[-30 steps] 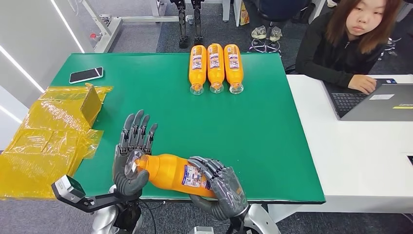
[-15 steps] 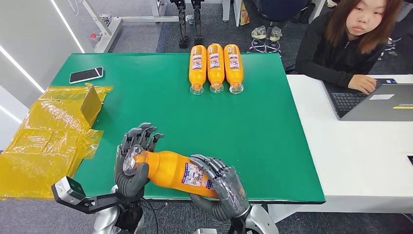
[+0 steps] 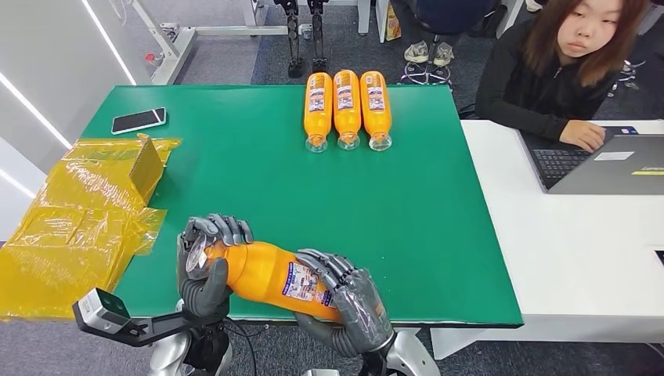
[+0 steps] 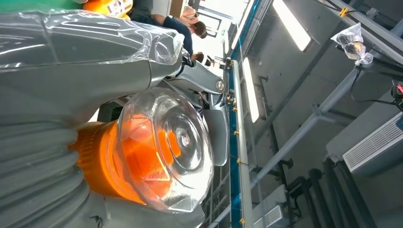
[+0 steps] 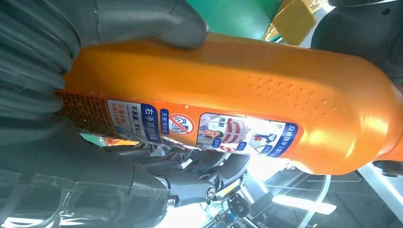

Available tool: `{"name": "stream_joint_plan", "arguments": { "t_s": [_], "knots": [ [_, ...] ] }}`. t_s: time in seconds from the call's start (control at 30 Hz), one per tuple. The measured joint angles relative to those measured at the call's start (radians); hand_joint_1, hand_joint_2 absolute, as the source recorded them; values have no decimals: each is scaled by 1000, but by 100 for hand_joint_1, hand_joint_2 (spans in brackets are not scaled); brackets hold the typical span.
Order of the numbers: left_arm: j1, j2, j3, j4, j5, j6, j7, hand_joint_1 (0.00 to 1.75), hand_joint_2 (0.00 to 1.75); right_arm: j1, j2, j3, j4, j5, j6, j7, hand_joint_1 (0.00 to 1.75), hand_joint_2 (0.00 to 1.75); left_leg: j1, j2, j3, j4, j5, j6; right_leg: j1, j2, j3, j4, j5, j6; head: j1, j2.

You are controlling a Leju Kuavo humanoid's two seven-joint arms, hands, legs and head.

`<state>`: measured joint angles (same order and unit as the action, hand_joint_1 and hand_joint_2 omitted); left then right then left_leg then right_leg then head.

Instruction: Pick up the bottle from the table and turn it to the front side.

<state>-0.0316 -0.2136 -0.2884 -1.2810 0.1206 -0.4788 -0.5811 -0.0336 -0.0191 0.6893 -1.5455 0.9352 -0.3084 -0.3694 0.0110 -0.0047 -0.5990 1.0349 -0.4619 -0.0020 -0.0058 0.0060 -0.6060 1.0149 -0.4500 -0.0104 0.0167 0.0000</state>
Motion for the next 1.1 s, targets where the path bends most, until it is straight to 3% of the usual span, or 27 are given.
{"name": "stream_joint_plan", "arguments": {
  "t_s": [0.1, 0.13, 0.77, 0.83, 0.97, 1.1],
  "knots": [
    [1, 0, 0, -4, 0, 1, 0, 175, 175, 0, 4, 0, 0, 1, 4, -3, 18, 175, 0, 0, 0, 0, 0, 0, 0, 0, 0, 0, 0, 0, 0, 0],
    [2, 0, 0, -5, 0, 2, 0, 175, 175, 0, 5, 1, 0, 2, 6, -6, 0, 175, 0, 0, 0, 0, 0, 0, 0, 0, 0, 0, 0, 0, 0, 0],
    [16, 0, 4, -9, -22, 46, 4, 175, 175, -14, 45, 4, 5, 4, -1, -23, 0, 175, 0, 0, 0, 0, 0, 0, 0, 0, 0, 0, 0, 0, 0, 0],
    [14, 2, 11, -9, -76, 104, -1, 175, 175, -16, 46, 4, 5, 4, -5, -24, 0, 175, 0, 0, 0, 0, 0, 0, 0, 0, 0, 0, 0, 0, 0, 0],
    [-12, 17, 43, -9, -286, 321, -17, 175, 175, -20, 51, 4, 8, 5, -8, -30, 0, 175, 0, 0, 0, 0, 0, 0, 0, 0, 0, 0, 0, 0, 0, 0],
    [-47, 42, 85, -8, -409, 412, -25, 175, 175, -30, 52, 4, 19, 0, -9, -40, 0, 175, 0, 0, 0, 0, 1, -1, 0, 0, 0, 1, 0, 0, 0, 0]
  ]
}}
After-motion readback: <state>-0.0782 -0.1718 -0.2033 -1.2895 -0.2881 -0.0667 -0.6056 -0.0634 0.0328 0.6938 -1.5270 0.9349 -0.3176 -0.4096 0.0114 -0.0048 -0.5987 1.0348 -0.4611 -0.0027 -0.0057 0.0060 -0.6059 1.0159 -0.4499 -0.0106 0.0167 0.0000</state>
